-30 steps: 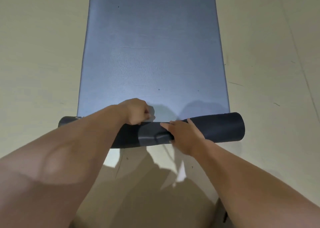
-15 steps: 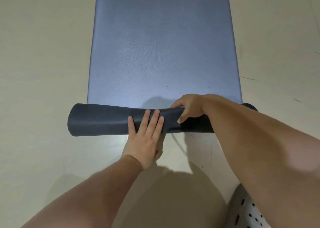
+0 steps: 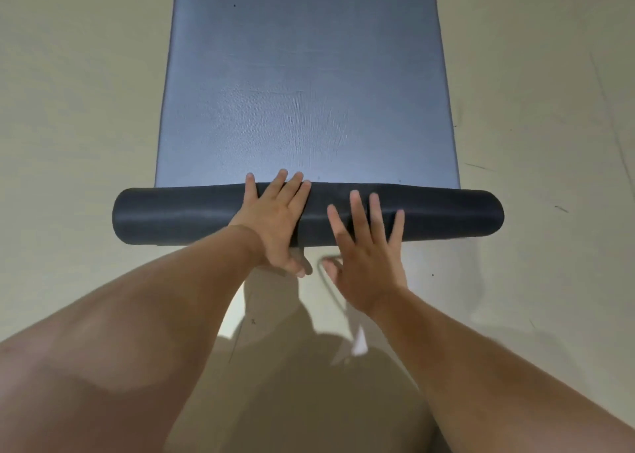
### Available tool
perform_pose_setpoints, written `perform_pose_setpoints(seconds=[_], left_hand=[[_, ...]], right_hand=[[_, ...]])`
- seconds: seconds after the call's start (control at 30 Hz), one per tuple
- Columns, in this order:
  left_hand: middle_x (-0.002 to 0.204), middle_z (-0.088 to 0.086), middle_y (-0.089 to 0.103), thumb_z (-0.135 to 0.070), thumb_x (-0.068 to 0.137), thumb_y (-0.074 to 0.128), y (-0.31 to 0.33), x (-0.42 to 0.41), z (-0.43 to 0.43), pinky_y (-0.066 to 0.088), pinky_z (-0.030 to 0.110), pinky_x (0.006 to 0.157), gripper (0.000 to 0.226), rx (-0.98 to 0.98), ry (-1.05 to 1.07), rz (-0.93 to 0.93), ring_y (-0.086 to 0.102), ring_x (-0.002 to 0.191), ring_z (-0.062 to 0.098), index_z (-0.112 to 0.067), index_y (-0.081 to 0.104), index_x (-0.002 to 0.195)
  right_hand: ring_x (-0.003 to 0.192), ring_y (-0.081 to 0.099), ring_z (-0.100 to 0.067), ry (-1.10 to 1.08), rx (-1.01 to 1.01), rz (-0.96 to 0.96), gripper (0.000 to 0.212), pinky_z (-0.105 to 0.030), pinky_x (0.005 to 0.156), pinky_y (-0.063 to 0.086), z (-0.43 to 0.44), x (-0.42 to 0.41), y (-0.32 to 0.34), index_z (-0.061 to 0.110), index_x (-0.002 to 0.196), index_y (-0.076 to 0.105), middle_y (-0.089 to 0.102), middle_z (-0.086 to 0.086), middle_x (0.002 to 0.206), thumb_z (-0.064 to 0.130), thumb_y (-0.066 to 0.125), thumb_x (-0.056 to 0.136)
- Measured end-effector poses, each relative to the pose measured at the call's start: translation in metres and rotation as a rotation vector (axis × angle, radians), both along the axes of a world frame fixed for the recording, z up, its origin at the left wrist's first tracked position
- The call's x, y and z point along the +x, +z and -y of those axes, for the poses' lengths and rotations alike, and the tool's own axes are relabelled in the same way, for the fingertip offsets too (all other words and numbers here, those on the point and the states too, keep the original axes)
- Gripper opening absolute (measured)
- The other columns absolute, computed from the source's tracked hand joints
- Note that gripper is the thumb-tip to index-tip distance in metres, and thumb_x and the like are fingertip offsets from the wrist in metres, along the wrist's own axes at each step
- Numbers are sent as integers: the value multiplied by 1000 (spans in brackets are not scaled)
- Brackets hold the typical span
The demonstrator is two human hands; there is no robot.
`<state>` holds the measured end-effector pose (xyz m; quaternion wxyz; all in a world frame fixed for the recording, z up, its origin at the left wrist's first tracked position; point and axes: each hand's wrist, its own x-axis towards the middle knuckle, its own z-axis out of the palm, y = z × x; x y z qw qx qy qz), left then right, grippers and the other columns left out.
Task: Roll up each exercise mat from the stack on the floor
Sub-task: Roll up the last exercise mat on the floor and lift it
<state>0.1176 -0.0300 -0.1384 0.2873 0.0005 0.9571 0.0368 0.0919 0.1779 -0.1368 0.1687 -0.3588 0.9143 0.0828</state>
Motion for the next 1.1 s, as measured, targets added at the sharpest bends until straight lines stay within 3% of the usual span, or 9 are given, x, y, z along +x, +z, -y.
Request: perform_pose_setpoints(seconds=[0.07,0.17,0.27,0.37,0.53,0.63,0.8,0.97,1.1], left_hand=[[167,5,-23,-96,52,57,-2,-3,0,-8,71,116,156,-26,3,-14,-25,153,29,-12,-21,158],[167,9,-23,-100,61,38,1,-3,-4,-7,73,115,143,-104,25,-94,-24,153,32,-11,-18,159],[168,14,-13,-75,89,21,3,13,-16,0,76,113,102,-176,136,-269,-15,154,36,-9,-7,161],[169,16,-1,-55,94,17,-1,42,-36,2,76,113,83,-119,214,-323,-6,155,38,-7,8,161],[163,14,-31,-66,91,31,-19,43,-37,2,75,114,101,-90,226,-165,-30,150,35,-9,-19,158],[159,13,-40,-72,84,41,-19,26,-25,-1,76,114,117,-80,202,-126,-37,146,34,-9,-27,154],[159,13,-40,-56,91,47,-22,-3,-3,-2,75,114,110,-111,177,-118,-35,148,34,-9,-31,153],[164,10,-30,-48,90,51,-23,-32,9,-5,76,113,108,-111,213,-118,-29,151,32,-11,-25,156],[168,8,-14,-26,96,50,-14,-55,15,6,75,114,91,-180,219,-153,-13,155,30,-15,-14,159]], right_hand=[[153,-28,-44,-26,43,41,100,-75,118,-5,-2,3,-8,27,160,-27,-36,-17,165,69,39,98],[151,-31,-47,-24,42,31,118,-77,117,-5,6,-8,-14,25,155,-36,-40,-20,161,72,52,91],[150,-32,-48,-40,49,41,137,-77,117,-6,18,-28,-16,24,150,-42,-40,-21,161,73,67,82],[153,-27,-46,-33,68,34,146,-75,117,-5,28,-50,-18,26,156,-34,-34,-19,165,78,74,72],[156,-21,-41,-86,-9,78,117,-73,121,-2,44,-77,-15,29,162,-22,-24,-16,170,77,56,89],[159,-11,-40,-46,-128,-14,104,-74,121,4,33,-73,-14,24,166,-4,-11,-19,172,68,55,94],[156,-23,-41,64,72,-64,120,-73,120,3,5,-60,-19,23,160,-26,-30,-16,166,82,49,87],[159,-9,-41,-11,85,-129,111,-72,122,7,42,-95,-21,28,160,-26,-14,-21,171,33,65,95],[160,-4,-37,-57,131,28,116,-67,124,4,68,-136,-7,39,161,-18,-3,-19,173,16,71,91]])
